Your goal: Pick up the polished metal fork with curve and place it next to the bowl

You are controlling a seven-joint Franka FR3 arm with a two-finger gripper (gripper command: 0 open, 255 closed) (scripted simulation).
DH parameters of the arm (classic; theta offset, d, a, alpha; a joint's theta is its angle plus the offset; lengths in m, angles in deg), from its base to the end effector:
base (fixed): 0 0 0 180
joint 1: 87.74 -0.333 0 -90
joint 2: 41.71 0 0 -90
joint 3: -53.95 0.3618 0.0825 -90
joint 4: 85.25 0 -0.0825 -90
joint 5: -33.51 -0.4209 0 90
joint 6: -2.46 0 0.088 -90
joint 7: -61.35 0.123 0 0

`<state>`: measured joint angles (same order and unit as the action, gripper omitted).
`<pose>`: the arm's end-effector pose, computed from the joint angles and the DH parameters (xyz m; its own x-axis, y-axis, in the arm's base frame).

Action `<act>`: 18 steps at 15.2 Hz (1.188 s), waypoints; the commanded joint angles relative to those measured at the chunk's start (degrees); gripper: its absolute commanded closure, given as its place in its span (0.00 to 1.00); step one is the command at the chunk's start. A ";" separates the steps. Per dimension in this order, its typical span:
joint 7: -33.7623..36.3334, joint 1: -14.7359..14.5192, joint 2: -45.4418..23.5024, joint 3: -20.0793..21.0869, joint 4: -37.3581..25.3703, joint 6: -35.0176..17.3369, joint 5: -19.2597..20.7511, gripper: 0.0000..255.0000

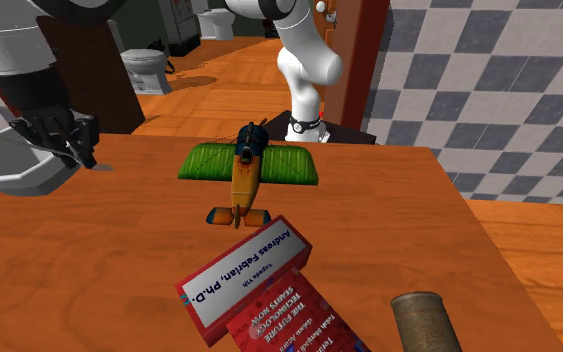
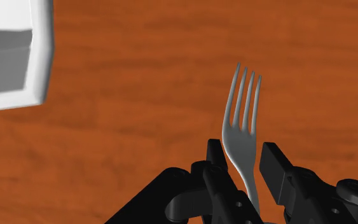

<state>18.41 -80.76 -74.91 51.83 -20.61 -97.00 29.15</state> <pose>0.7794 -0.1085 0.4948 0.8324 0.5512 0.0583 0.5530 -0.8329 -0.0210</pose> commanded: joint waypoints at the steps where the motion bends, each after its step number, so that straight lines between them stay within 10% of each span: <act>1: -0.08 -0.06 0.31 0.00 2.09 -1.81 -0.01 1.00; 18: -0.82 -0.22 -1.09 0.10 12.95 -14.05 -0.30 1.00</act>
<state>17.69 -81.02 -75.60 51.92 -7.98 -110.35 28.89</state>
